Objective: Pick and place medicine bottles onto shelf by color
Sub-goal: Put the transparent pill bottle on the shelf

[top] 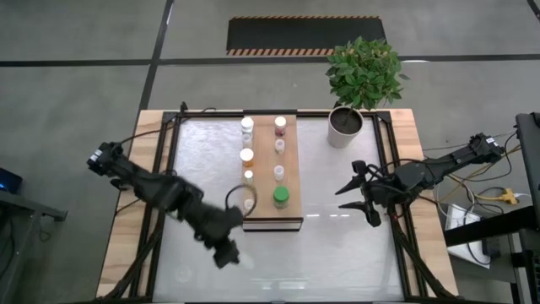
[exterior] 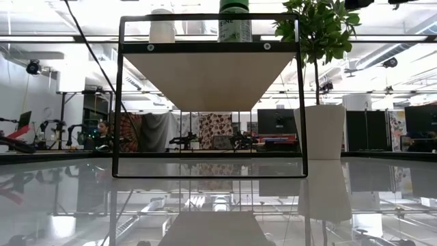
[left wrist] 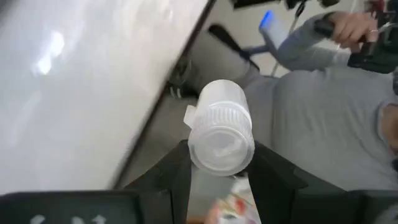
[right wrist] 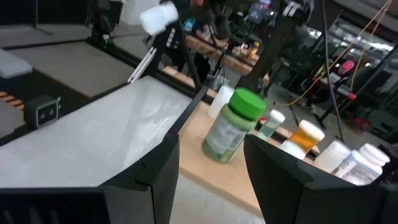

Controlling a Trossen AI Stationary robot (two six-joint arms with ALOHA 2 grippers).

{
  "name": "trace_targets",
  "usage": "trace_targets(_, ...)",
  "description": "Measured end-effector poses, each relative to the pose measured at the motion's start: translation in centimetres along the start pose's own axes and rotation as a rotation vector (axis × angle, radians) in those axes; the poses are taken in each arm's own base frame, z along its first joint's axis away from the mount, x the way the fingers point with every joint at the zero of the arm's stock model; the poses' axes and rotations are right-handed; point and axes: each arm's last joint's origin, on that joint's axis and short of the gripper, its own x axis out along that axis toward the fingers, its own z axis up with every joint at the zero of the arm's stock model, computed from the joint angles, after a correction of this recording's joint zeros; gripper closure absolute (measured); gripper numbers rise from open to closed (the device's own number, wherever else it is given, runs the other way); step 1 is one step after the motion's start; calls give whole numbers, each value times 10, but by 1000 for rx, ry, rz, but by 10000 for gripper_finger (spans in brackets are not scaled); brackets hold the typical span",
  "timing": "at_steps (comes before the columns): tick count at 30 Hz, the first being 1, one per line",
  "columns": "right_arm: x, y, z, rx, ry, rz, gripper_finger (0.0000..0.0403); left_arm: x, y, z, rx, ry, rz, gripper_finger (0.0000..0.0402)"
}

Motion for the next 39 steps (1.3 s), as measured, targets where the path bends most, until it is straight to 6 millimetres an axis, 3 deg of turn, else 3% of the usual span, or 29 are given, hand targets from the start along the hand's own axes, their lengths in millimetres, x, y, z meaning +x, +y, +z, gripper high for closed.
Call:
trace_targets(6, 0, -2, 4, 5, -43, -19, 232, -35, 3, 44, 269, -131, 23, 288)
trace_targets(14, -1, -4, 9, 25, -57, -24, 232, -110, 7, 92, 520, -423, 169, 288)
trace_targets(21, -2, -5, 12, 42, -65, -27, 232, -140, 32, 124, 637, -525, 353, 288)
trace_targets(25, -2, -6, 14, 72, -68, -27, 232, -138, 53, 143, 581, -476, 492, 288)
trace_targets(30, -2, -7, 14, 96, -69, -35, 232, -120, 71, 163, 589, -278, 664, 288)
trace_targets(39, -2, -9, 13, 164, -42, -125, 232, -99, 66, 194, 773, -82, 787, 288)
